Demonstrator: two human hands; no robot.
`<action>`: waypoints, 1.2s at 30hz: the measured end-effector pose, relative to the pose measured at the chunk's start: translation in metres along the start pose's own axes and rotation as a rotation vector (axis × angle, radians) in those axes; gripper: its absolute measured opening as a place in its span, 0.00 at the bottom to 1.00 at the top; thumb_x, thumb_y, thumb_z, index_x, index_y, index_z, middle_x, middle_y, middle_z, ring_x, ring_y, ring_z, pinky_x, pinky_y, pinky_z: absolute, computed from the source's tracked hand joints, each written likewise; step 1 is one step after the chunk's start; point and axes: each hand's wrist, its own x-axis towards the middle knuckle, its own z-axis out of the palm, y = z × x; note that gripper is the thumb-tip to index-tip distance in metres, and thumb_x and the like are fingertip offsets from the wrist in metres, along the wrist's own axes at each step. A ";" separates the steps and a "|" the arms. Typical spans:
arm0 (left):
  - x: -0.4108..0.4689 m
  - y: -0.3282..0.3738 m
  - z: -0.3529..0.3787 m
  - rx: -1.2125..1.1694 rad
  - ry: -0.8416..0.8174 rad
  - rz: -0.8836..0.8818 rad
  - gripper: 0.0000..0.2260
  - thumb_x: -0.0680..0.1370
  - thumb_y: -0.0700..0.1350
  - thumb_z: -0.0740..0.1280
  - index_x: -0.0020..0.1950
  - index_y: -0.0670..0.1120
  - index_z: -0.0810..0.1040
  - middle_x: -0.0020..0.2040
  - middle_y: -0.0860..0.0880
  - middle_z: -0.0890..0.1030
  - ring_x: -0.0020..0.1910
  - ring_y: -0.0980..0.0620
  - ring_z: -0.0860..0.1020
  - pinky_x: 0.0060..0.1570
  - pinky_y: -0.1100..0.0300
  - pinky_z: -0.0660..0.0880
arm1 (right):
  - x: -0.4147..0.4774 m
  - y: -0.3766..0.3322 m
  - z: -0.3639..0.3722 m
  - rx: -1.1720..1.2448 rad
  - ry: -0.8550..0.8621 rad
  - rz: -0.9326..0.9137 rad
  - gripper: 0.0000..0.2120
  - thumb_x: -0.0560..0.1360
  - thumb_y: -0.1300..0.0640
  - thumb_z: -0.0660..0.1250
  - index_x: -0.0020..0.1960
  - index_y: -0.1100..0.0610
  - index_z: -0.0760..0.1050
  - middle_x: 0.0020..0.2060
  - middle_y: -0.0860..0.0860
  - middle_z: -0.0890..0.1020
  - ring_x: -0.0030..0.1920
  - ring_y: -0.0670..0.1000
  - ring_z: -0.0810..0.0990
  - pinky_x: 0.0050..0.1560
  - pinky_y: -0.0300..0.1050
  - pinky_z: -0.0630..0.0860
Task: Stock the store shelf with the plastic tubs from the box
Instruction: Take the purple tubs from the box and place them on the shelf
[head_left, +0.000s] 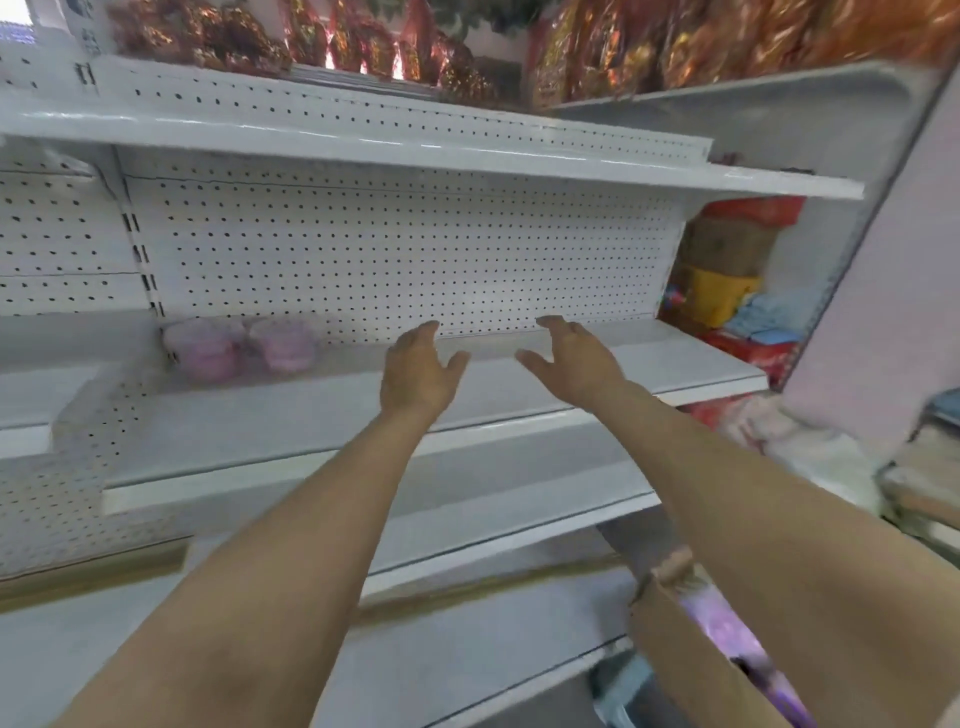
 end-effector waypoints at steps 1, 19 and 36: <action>-0.017 0.020 0.013 -0.004 -0.022 0.019 0.28 0.78 0.57 0.64 0.75 0.49 0.64 0.72 0.46 0.68 0.72 0.43 0.64 0.68 0.49 0.66 | -0.020 0.021 -0.015 -0.010 0.011 0.021 0.31 0.79 0.41 0.62 0.76 0.55 0.61 0.69 0.60 0.71 0.66 0.61 0.73 0.62 0.52 0.72; -0.158 0.251 0.225 -0.123 -0.380 0.228 0.24 0.75 0.58 0.65 0.68 0.49 0.71 0.64 0.47 0.76 0.64 0.44 0.72 0.60 0.48 0.73 | -0.207 0.299 -0.136 -0.011 0.063 0.502 0.27 0.79 0.43 0.63 0.70 0.60 0.67 0.64 0.60 0.76 0.63 0.61 0.75 0.60 0.51 0.71; -0.087 0.266 0.525 0.003 -0.676 0.108 0.25 0.75 0.57 0.67 0.68 0.46 0.72 0.63 0.41 0.77 0.62 0.40 0.74 0.60 0.49 0.72 | -0.102 0.557 -0.069 -0.004 -0.192 0.719 0.28 0.80 0.44 0.62 0.72 0.60 0.63 0.65 0.63 0.75 0.64 0.63 0.74 0.57 0.50 0.70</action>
